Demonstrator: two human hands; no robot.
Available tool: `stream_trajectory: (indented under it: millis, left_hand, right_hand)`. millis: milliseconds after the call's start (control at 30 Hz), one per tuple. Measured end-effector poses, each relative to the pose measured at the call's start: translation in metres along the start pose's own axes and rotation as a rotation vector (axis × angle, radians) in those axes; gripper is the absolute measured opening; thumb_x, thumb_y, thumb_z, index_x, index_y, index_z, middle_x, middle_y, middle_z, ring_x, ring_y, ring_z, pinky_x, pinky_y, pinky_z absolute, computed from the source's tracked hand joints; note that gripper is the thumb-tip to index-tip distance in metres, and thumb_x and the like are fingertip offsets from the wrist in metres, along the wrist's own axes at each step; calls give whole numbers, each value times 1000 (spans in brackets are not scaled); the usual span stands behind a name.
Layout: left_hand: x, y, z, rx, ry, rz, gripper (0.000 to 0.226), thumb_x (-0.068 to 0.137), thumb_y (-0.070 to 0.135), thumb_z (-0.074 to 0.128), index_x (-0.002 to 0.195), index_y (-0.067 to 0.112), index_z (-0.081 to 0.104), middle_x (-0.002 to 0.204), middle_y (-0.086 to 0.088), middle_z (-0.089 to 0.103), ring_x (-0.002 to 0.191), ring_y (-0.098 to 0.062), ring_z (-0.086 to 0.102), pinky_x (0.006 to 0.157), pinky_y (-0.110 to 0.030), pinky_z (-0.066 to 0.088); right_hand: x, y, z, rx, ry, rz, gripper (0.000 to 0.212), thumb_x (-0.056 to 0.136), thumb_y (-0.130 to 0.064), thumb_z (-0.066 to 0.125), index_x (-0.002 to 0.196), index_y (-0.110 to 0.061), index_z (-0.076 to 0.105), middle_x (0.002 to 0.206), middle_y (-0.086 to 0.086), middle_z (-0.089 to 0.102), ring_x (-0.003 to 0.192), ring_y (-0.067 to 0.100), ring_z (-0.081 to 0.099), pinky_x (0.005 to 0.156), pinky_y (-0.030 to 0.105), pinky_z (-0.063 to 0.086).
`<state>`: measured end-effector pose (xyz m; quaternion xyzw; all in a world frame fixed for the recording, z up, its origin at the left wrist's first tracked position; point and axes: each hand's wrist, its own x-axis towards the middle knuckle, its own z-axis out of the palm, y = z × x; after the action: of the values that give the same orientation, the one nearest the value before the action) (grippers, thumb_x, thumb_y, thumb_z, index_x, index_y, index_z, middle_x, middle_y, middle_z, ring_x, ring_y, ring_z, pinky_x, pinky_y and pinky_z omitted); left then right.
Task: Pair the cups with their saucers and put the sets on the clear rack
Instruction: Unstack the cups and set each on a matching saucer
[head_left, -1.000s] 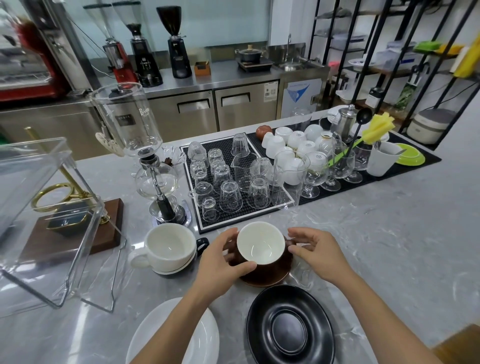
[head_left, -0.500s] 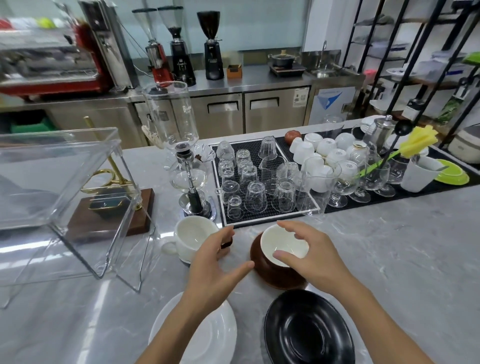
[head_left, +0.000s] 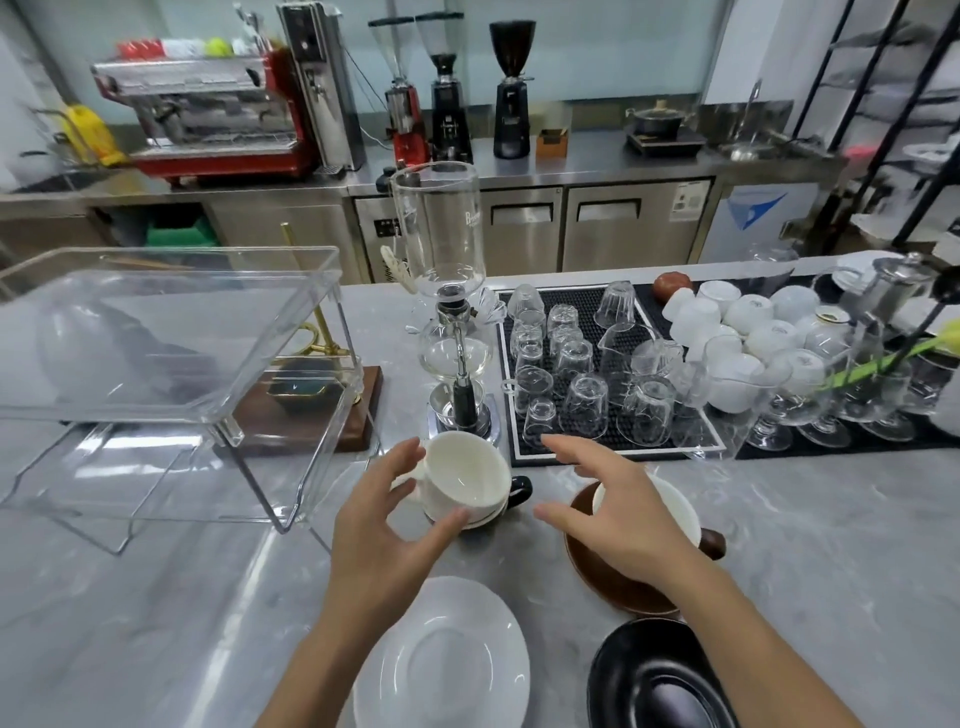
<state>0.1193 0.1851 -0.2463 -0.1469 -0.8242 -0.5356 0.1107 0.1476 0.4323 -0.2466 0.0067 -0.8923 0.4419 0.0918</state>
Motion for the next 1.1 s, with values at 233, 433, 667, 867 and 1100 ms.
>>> stream_trajectory:
  millis: [233, 433, 667, 867, 1100]
  left_hand:
    - [1, -13, -7, 60, 20, -60, 74, 68, 32, 91, 133, 30, 56, 129, 21, 62, 122, -3, 57, 105, -37, 47]
    - [2, -28, -6, 29, 21, -110, 76, 68, 29, 92, 133, 36, 53, 131, 15, 63, 123, -5, 58, 101, -30, 47]
    - [8, -42, -3, 0, -10, -138, 66, 70, 29, 91, 128, 31, 59, 126, 20, 63, 116, -1, 61, 95, -16, 49]
    - [12, -46, -2, -28, -11, -172, 47, 78, 33, 82, 121, 31, 64, 111, 32, 64, 104, -2, 67, 89, -19, 55]
    - [16, -46, -2, -21, 33, -207, 21, 96, 23, 65, 107, 41, 66, 101, 26, 70, 96, -1, 69, 81, -18, 57]
  right_hand:
    - [18, -5, 20, 90, -77, 19, 76, 68, -46, 80, 138, -35, 53, 132, -21, 58, 122, -10, 52, 102, 16, 42]
    - [29, -9, 35, 84, -121, 45, 89, 59, -57, 76, 141, -34, 50, 135, -20, 56, 122, -3, 53, 107, 24, 43]
    - [44, -8, 53, 99, -204, 51, 92, 61, -48, 84, 143, -33, 44, 141, -19, 49, 129, 1, 48, 111, 37, 42]
    - [50, -9, 61, 78, -256, 42, 107, 56, -62, 84, 147, -34, 36, 143, -20, 42, 131, -1, 43, 113, 32, 39]
    - [54, -7, 72, 146, -279, 78, 116, 49, -59, 85, 148, -38, 29, 142, -28, 36, 131, -10, 37, 107, 16, 32]
